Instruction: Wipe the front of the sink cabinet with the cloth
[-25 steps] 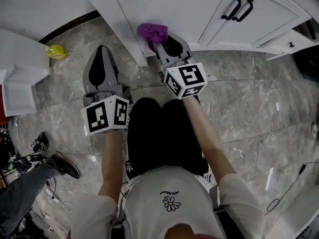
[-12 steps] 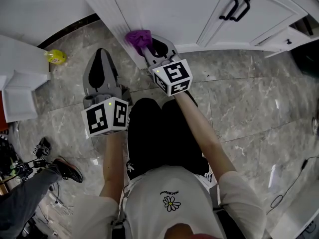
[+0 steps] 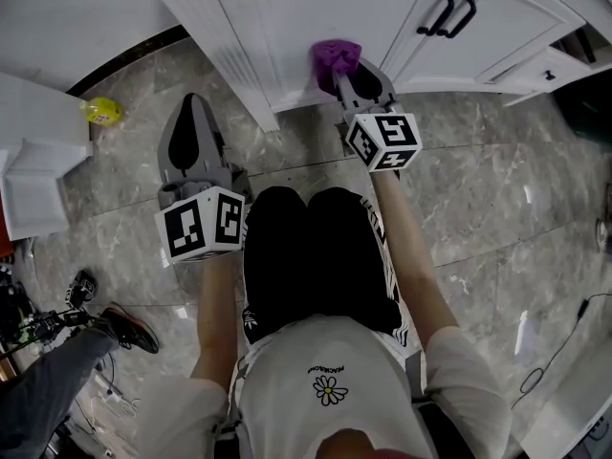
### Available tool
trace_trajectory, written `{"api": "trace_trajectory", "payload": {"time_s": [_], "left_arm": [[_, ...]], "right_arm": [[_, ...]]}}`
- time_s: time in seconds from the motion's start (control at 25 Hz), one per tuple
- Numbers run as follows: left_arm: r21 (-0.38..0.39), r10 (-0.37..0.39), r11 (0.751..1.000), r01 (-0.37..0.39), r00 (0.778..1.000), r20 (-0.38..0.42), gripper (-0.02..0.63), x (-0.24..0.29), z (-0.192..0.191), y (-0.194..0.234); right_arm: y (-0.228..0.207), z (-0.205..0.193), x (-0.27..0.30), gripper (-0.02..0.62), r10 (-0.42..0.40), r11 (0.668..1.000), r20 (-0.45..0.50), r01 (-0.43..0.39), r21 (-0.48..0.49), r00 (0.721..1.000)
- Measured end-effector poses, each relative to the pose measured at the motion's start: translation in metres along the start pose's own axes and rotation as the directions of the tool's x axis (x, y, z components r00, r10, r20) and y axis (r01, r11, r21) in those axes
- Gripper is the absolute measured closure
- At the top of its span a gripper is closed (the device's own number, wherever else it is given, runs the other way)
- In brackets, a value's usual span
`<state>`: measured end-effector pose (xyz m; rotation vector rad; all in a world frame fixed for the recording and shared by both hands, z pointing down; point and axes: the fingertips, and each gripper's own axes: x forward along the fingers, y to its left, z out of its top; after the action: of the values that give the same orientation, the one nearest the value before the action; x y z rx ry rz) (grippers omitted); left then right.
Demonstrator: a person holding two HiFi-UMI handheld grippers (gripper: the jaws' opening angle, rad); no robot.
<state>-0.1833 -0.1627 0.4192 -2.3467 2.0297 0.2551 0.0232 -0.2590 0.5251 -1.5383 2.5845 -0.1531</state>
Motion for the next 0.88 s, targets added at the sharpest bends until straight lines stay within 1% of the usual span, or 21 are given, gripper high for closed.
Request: {"api": "trace_trajectory", "payload": {"time_s": [0.12, 0.28, 0.36, 0.48, 0.68, 0.88], "left_arm": [[-0.002, -0.008, 1.000, 0.008, 1.000, 0.000, 0.601, -0.001, 0.000, -0.002], [-0.001, -0.010, 1.000, 0.010, 1.000, 0.002, 0.601, -0.004, 0.001, -0.002], [0.002, -0.009, 1.000, 0.009, 1.000, 0.005, 0.601, -0.005, 0.002, -0.001], [0.001, -0.001, 1.000, 0.001, 1.000, 0.016, 0.601, -0.003, 0.005, 0.000], [0.008, 0.002, 1.000, -0.002, 1.000, 0.019, 0.601, -0.002, 0.007, -0.002], [0.007, -0.001, 1.000, 0.001, 1.000, 0.002, 0.601, 0.002, -0.002, -0.007]], "right_arm": [[-0.038, 0.001, -0.015, 0.540, -0.087, 0.996, -0.002, 0.087, -0.001, 0.996], [-0.084, 0.009, -0.033, 0.541, -0.186, 0.982, 0.003, 0.186, -0.024, 0.983], [-0.093, 0.012, -0.038, 0.540, -0.187, 0.981, -0.001, 0.187, -0.054, 0.982], [-0.095, 0.014, -0.041, 0.540, -0.173, 0.981, -0.005, 0.172, -0.088, 0.985], [-0.119, 0.016, -0.054, 0.540, -0.237, 0.970, 0.010, 0.237, -0.050, 0.971], [-0.136, 0.018, -0.058, 0.540, -0.246, 0.967, 0.011, 0.246, -0.071, 0.969]]}}
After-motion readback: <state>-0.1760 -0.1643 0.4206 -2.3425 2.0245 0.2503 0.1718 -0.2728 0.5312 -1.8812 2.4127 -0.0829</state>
